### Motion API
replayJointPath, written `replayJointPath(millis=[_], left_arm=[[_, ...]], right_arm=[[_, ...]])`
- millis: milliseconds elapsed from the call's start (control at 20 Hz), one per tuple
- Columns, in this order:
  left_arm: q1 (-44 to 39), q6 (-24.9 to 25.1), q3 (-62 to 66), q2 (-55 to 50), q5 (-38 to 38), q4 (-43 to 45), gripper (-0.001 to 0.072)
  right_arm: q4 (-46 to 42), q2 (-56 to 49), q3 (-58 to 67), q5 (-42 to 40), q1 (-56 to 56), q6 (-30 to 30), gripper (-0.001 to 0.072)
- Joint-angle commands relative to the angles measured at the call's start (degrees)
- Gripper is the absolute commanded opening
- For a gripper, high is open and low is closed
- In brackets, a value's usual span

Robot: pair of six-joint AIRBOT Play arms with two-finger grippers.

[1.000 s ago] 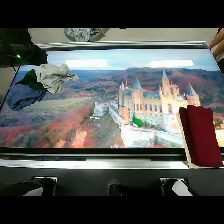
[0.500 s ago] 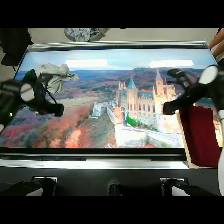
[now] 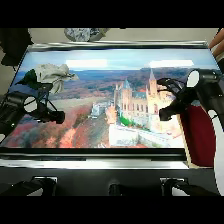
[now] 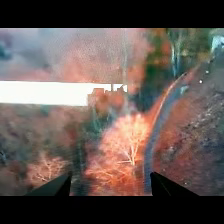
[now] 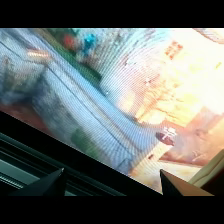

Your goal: Fold the shirts.

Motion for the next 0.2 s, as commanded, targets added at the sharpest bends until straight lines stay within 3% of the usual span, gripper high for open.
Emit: replayJointPath(millis=[0,150], left_arm=[[0.0,-0.2,-0.3,0.1,0.2,0.0,0.0583],[0.0,-0.2,-0.3,0.1,0.2,0.0,0.0583]], right_arm=[[-0.1,0.0,0.0,0.2,0.1,0.0,0.0685],[-0.1,0.0,0.0,0.2,0.1,0.0,0.0685]])
